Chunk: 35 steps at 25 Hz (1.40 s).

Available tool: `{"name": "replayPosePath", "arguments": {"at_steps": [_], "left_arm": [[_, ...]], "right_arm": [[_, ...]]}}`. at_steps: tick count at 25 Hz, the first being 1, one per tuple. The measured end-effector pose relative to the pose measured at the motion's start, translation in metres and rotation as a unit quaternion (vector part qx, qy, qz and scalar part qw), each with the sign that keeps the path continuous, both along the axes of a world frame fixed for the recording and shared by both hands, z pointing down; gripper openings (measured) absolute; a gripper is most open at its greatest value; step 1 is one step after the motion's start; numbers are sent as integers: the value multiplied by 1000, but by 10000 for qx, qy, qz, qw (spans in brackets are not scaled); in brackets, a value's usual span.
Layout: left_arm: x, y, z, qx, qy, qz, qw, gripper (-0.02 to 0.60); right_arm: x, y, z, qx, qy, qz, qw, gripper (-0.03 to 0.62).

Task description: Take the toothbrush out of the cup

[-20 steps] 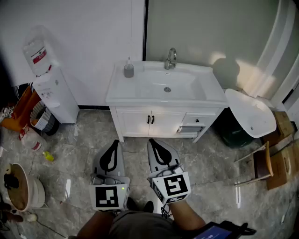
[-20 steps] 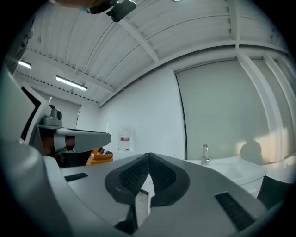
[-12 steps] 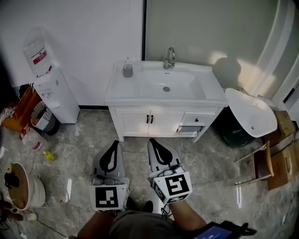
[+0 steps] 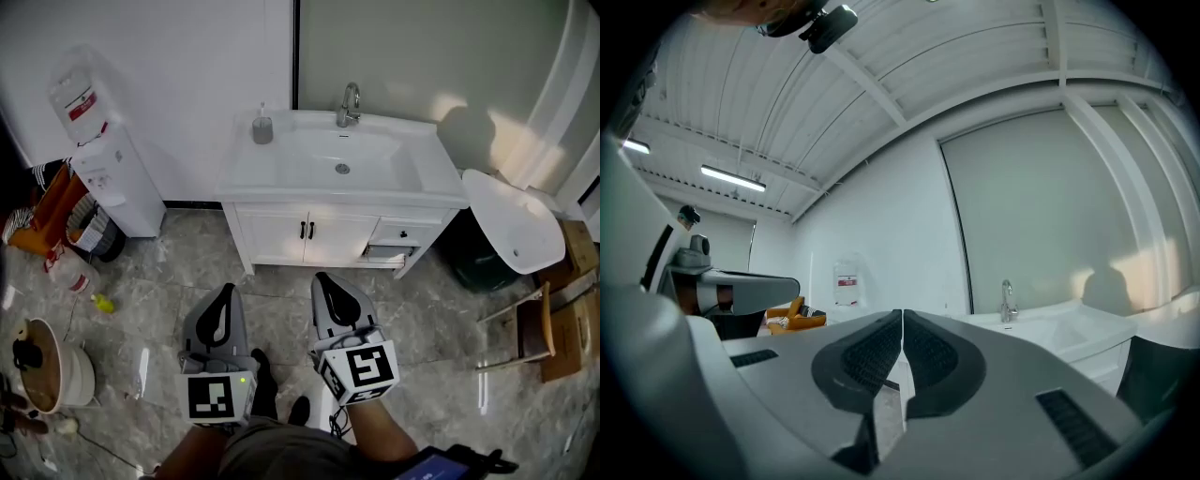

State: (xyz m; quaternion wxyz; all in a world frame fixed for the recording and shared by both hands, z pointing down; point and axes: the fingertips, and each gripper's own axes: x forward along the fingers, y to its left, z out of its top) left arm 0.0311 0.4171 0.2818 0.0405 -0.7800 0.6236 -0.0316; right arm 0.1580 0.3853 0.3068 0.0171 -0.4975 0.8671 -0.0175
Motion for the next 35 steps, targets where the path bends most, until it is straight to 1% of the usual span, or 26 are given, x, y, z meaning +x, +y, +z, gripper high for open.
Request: {"name": "replayPosePath", "arguments": {"at_steps": [6,10,13,18,24,27,31,35], "left_arm": [[-17,-33,12,-69,13,32,10000,14],[-37,-73,24,-197,95,9,9998,14],[-52,-107,28,-214,105,31,9997,14],[-77,-162,20,-89,162,103,9998,14],[-101,-209,3,162,164,225,9995,14],[-108,-225,-1,210,174,308,9992,14],[-116,-241,1,307,244,334,9987,14],[-118,-255,8,195,295,366,9987,14]], "right_arm": [[-20,-31,13,-190,-30,-2,9998,15],[-39,-69,25,-299,5,-2,9996,15],[-56,-102,28,-363,38,-13,9993,15],[-89,-158,14,-132,84,-9,9999,15],[-111,-204,-6,75,167,106,9998,15],[-116,-220,-15,253,95,206,9994,15],[-120,-234,-19,276,126,271,9992,15],[-125,-246,-18,255,145,286,9992,15]]}}
